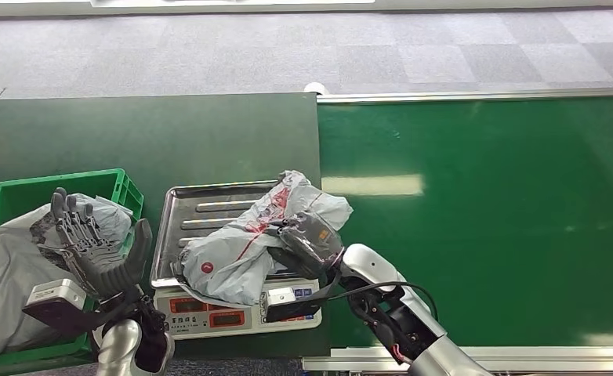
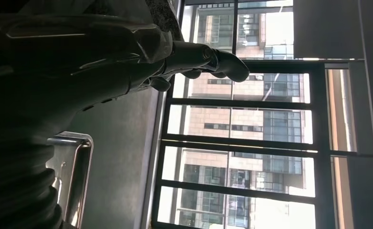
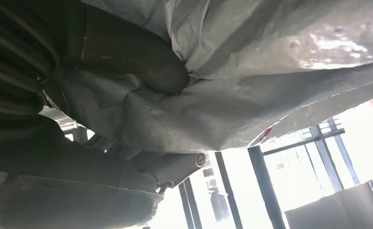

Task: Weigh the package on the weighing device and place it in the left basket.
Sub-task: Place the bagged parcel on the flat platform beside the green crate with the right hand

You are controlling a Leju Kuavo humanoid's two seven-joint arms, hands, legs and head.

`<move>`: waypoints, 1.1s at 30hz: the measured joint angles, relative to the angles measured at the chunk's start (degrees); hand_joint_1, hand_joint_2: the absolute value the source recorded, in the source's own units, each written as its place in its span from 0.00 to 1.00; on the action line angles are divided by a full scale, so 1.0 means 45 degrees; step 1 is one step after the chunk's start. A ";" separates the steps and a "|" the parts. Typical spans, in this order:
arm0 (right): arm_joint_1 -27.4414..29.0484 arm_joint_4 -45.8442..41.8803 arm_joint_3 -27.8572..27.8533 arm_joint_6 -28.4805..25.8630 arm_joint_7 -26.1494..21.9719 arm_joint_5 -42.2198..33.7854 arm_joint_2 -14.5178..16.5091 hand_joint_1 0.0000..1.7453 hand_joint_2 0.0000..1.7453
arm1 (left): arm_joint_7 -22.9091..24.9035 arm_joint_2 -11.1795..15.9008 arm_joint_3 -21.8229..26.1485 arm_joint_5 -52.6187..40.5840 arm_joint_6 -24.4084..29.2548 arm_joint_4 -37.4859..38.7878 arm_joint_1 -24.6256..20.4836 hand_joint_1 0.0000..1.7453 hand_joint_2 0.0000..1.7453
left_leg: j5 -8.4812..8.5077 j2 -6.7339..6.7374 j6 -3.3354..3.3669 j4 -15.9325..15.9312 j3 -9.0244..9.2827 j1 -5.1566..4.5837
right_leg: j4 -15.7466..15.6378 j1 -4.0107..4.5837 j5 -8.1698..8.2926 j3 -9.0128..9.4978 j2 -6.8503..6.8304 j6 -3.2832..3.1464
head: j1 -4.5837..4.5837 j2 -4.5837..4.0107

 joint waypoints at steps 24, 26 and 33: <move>0.0899 -0.1024 -0.1721 0.2676 -0.1305 -0.7550 0.0035 0.00 1.00 | 0.0000 -0.0139 0.0244 0.0170 0.0005 0.0005 0.0002 0.00 1.00 | -0.0001 -0.0009 0.0000 0.0002 0.0003 0.0000 | -0.0002 -0.0001 0.0000 -0.0004 -0.0006 0.0000 | -0.0001 0.0000; 0.1414 -0.1584 -0.2231 0.3615 -0.1358 -0.8755 -0.0033 0.00 1.00 | 0.0000 -0.0140 0.0248 0.0187 0.0022 0.0005 0.0016 0.00 1.00 | -0.0003 -0.0008 0.0000 0.0002 0.0002 0.0000 | -0.0002 -0.0001 0.0000 -0.0004 -0.0006 0.0000 | -0.0001 0.0000; 0.3369 -0.3741 -0.3912 0.5383 -0.1241 -1.1265 -0.0350 0.00 1.00 | 0.0000 -0.0134 0.0299 0.0219 0.0050 -0.0044 0.0340 0.00 1.00 | -0.0008 -0.0006 0.0000 0.0002 0.0000 -0.0001 | -0.0004 -0.0003 -0.0004 -0.0006 -0.0006 0.0001 | 0.0000 0.0000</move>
